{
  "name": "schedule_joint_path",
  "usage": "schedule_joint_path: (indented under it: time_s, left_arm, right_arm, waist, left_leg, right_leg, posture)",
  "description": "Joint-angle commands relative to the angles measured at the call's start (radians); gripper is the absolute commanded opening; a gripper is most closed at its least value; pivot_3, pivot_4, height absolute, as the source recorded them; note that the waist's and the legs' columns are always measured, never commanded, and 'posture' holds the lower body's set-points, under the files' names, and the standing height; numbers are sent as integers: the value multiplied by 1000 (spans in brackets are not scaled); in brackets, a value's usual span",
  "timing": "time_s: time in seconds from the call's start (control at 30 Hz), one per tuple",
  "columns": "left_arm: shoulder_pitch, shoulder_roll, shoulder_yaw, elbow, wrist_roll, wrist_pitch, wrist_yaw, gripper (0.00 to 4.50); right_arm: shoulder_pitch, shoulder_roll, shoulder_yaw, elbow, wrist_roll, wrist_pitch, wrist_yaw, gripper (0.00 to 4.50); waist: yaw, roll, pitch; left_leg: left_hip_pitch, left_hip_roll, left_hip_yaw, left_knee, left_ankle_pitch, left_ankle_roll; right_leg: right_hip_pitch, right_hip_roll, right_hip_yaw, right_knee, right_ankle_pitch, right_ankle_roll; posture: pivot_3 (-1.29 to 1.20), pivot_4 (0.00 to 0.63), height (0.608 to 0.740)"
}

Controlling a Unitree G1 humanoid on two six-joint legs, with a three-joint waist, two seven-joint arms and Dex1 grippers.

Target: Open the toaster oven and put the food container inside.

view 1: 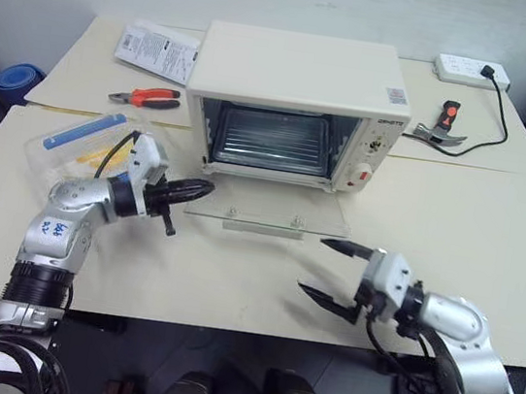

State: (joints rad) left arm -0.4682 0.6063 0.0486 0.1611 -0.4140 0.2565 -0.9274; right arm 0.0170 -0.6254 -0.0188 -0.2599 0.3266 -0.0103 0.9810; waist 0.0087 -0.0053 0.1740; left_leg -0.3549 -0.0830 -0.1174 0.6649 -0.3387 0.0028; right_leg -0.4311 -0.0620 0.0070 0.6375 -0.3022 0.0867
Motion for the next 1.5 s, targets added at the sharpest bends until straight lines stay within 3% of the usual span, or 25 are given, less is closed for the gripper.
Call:
schedule_joint_path:
  time_s: [0.03, 0.1, 0.2, 0.33, 0.4, 0.63, 0.8, 0.9, 0.93, 1.07, 1.27, 1.37, 1.5]
  left_arm:
    - [94, 1, 11, -82, 42, -39, 34, 23]
    - [160, -6, 14, -114, 62, -53, 62, 23]
    - [259, -42, 52, -154, 58, -78, 120, 23]
    - [365, -95, 118, -224, 38, -111, 191, 23]
    - [432, -141, 211, -291, -18, -109, 264, 23]
    - [709, -316, 580, -475, -194, -75, 565, 2001]
    - [822, -382, 740, -496, -283, -26, 723, 3487]
    - [802, -333, 768, -492, -378, 74, 762, 4420]
    - [777, -300, 773, -486, -376, 99, 786, 4471]
    - [591, -128, 816, -415, -475, 243, 906, 4471]
    - [318, 134, 711, -177, -448, 511, 969, 4471]
    - [190, 205, 641, -48, -390, 668, 1051, 4471]
    - [73, 215, 581, 53, -348, 721, 1038, 4471]
  right_arm:
    - [124, -17, -152, -42, 96, -75, 29, 4500]
    - [142, -6, -209, -44, 147, -60, 9, 4500]
    - [44, 45, -235, -41, 213, -33, -66, 4500]
    - [-100, 98, -193, -25, 274, 3, -68, 4500]
    - [-177, 125, -163, -2, 292, 12, -54, 4500]
    - [-324, 199, -54, 124, 216, -118, 63, 4500]
    - [-368, 233, -20, 182, 195, -200, 121, 4500]
    - [-372, 234, -11, 198, 183, -224, 142, 4500]
    - [-370, 231, -9, 202, 180, -225, 147, 4500]
    - [-363, 220, -13, 216, 176, -229, 156, 4500]
    - [-352, 207, -2, 212, 173, -209, 162, 4500]
    - [-347, 212, 9, 192, 165, -205, 143, 4500]
    - [-341, 212, 12, 167, 157, -192, 112, 4500]
  waist:
    - [3, 0, 0]
    - [-3, 0, 0]
    - [-9, 0, 0]
    - [-7, 1, -1]
    - [-11, 1, -1]
    - [-7, 0, -1]
    - [1, -1, 0]
    - [19, -1, -1]
    - [22, -2, -1]
    - [28, -3, -2]
    - [5, -3, -1]
    - [-6, -3, -1]
    - [-14, -3, -2]
  left_leg:
    - [1, 0, 0, -1, 0, 0]
    - [3, 0, 2, -2, 0, 0]
    - [4, 2, 3, -1, 0, 0]
    - [6, 3, 4, -2, 0, -1]
    - [5, 4, 3, -2, 0, -1]
    - [3, 4, 4, -1, -1, 0]
    - [3, 4, 4, 0, -3, 2]
    - [3, 4, 4, 1, -2, 2]
    - [3, 4, 3, 1, -2, 1]
    - [3, 4, 1, 2, -2, 1]
    - [4, 4, 4, -1, -3, 0]
    - [3, 4, 3, 0, -3, 0]
    - [3, 4, 4, -1, -3, 0]
  right_leg:
    - [1, 0, 0, 0, 0, 0]
    - [2, 0, 2, 0, 0, 0]
    - [4, 1, 2, 0, 0, 0]
    - [4, 2, 2, 1, 0, 0]
    - [3, 2, 2, 0, 1, 0]
    - [2, 2, 1, -2, 1, -1]
    - [3, 2, 1, -2, 1, -1]
    - [4, 2, 1, -2, 1, -1]
    - [4, 2, 1, -2, 1, -1]
    - [4, 2, -1, -1, 1, -1]
    - [2, 3, 1, 0, 1, -1]
    - [1, 3, 1, 0, 1, -1]
    - [0, 3, 1, 5, 1, -1]
  posture:
    - [0, 150, 740]
    - [0, 150, 740]
    - [0, 150, 740]
    - [0, 150, 740]
    - [0, 150, 740]
    - [0, 150, 740]
    - [0, 150, 740]
    - [0, 150, 740]
    - [0, 150, 740]
    - [0, 150, 740]
    - [0, 150, 740]
    - [0, 150, 740]
    - [0, 150, 740]
